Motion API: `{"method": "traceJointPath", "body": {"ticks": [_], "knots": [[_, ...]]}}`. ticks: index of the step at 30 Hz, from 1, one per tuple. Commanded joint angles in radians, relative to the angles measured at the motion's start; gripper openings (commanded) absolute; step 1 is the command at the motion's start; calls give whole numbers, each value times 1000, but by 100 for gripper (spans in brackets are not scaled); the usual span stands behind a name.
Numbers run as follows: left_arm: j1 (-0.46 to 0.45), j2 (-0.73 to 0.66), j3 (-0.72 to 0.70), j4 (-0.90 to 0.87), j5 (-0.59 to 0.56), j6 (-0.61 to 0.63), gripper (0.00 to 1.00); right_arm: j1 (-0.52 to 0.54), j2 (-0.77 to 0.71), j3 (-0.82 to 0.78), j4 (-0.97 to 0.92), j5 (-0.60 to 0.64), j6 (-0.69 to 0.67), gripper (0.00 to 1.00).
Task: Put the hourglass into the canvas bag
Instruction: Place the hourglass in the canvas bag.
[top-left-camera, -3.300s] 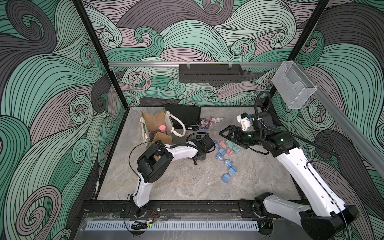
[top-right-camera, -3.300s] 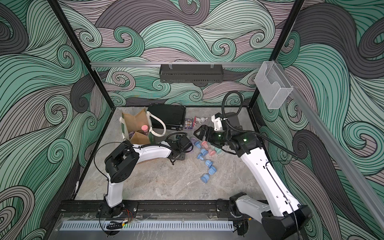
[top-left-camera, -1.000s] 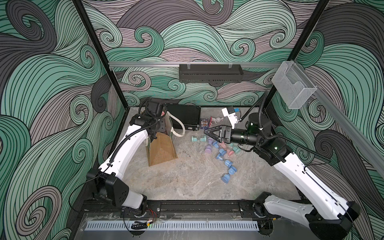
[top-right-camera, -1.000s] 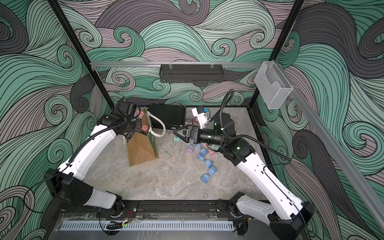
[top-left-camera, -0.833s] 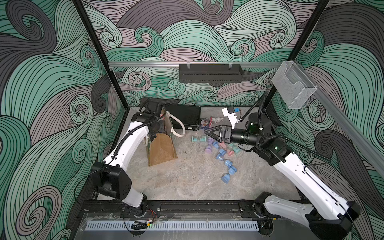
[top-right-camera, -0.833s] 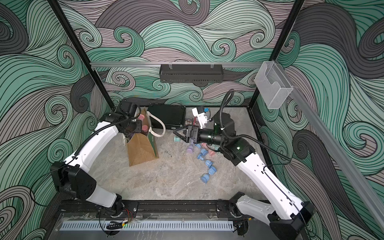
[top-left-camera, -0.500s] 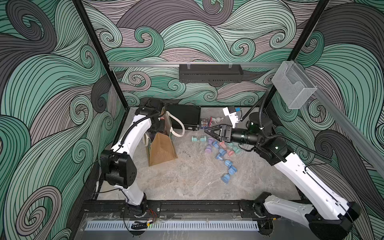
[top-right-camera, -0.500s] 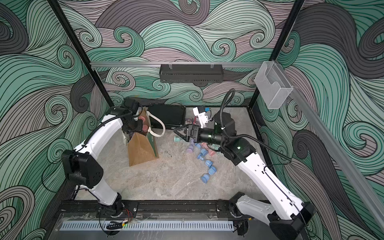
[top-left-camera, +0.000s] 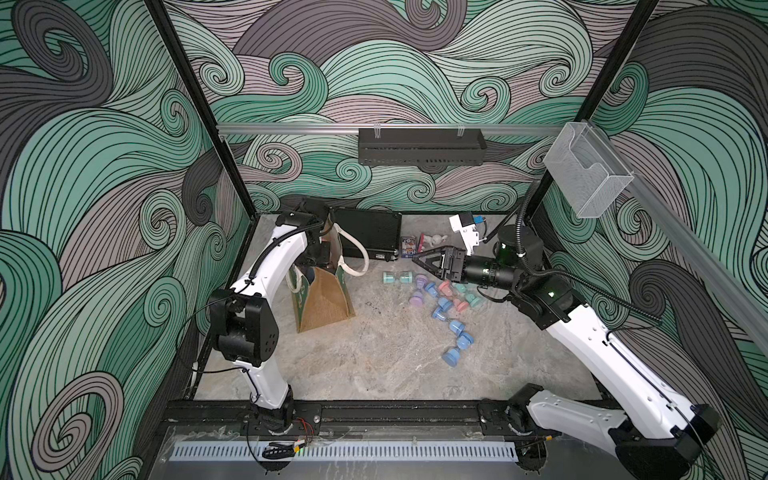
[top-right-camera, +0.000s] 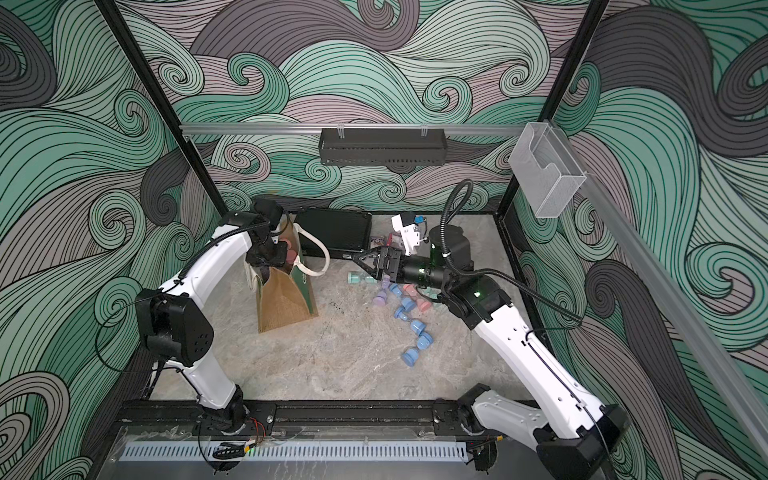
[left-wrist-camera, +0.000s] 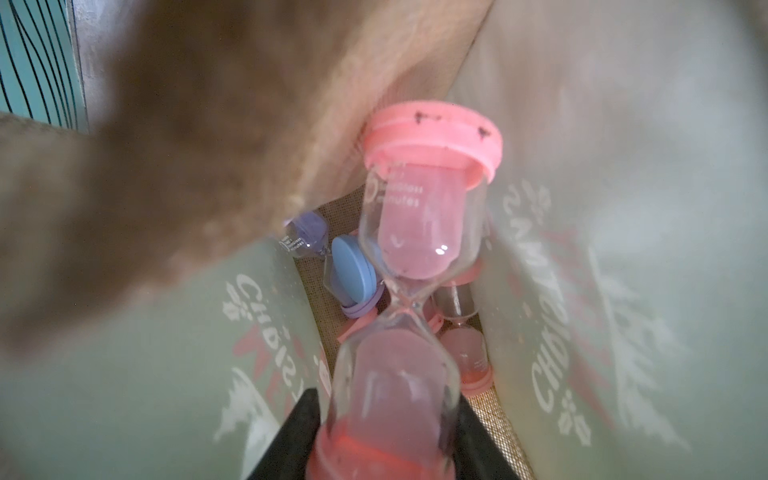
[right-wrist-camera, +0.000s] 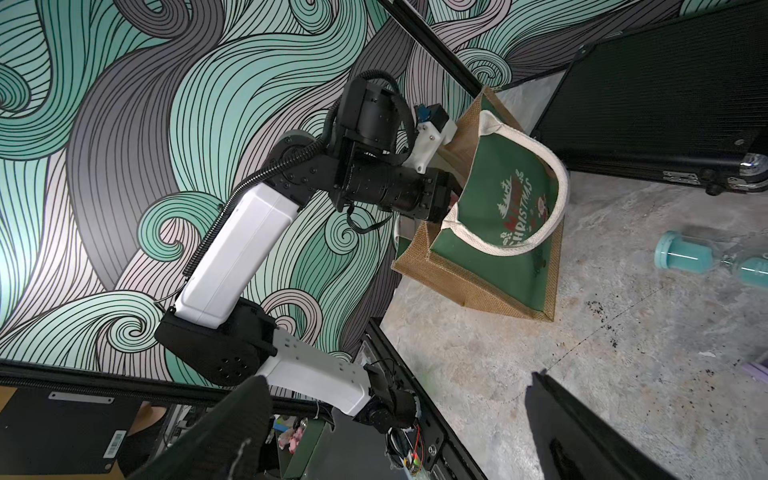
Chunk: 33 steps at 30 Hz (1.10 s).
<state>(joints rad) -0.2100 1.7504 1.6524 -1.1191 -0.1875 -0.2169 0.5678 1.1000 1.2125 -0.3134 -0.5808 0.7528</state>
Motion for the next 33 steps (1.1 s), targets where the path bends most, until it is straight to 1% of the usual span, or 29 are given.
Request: {"method": "traceJointPath", "body": {"ticks": [1,7,11,15,20,23,24,27,30,33], "knots": [[10,-33,21,-61,-16,10,48,-10,-3,-9,3,18,-10,100],[10,-51,36,-65,-17,17,55,-20,3,-11,-16,26,-31,100],[10,-72,66,-88,-12,19,56,-34,2,-19,-33,46,-45,100],[9,-128,92,-93,-5,30,58,-51,-3,-40,-60,66,-61,100],[9,-244,51,-9,82,69,59,-66,-6,-57,-122,97,-100,100],[5,-321,9,61,163,47,60,-82,-20,-82,-172,135,-138,100],[1,-365,5,76,184,26,60,-92,-29,-101,-175,140,-142,100],[-30,-428,-24,140,262,-24,60,-121,-58,-166,-175,145,-142,100],[-103,-486,-90,232,263,-102,60,-142,-78,-213,-197,160,-163,100],[-210,-511,-142,303,240,-159,60,-163,-93,-248,-232,186,-202,100]]}}
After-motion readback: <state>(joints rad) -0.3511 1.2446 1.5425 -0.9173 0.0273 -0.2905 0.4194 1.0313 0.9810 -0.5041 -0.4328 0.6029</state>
